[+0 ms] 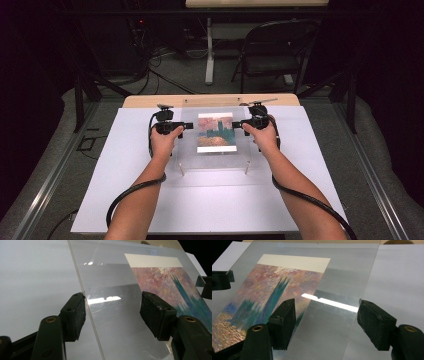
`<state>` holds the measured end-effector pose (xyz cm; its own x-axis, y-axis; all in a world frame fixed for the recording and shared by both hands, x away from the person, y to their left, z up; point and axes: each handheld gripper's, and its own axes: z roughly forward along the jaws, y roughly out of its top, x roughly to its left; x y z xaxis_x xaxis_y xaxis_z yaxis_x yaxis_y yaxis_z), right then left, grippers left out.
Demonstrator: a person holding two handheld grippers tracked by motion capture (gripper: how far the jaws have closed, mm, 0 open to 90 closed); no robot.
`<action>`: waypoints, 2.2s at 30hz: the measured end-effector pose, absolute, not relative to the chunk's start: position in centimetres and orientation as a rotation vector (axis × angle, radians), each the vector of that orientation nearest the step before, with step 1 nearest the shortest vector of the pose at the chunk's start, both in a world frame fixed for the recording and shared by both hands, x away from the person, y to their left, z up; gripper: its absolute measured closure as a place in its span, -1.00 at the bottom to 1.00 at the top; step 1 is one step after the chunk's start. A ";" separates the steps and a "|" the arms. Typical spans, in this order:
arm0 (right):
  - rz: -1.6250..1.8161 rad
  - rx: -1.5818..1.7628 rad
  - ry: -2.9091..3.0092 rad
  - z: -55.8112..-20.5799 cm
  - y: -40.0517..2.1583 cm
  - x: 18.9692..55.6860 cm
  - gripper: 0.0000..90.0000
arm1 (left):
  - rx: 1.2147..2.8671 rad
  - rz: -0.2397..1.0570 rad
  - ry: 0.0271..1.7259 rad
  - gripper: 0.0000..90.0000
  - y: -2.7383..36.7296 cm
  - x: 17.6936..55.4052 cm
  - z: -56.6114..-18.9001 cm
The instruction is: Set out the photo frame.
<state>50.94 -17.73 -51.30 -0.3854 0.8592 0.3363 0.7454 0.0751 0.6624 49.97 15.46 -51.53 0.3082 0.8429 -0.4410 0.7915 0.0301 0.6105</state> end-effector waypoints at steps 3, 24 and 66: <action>1.197 1.621 2.193 -50.6 -17.6 50.5 -0.31 | 1.750 0.093 1.460 -0.09 15.6 49.5 -50.9; 1.170 1.444 2.165 -46.8 -17.8 46.6 -0.15 | 1.756 0.163 1.377 0.16 16.0 46.5 -47.2; 1.266 1.282 2.120 -42.3 -19.2 38.3 0.16 | 1.761 0.270 1.208 0.50 17.3 38.6 -43.0</action>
<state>38.27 -19.25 -42.33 -0.5251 0.8399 0.1374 0.5194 0.1883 0.8335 38.56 17.28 -43.01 0.4879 0.8159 -0.3101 0.6065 -0.0614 0.7927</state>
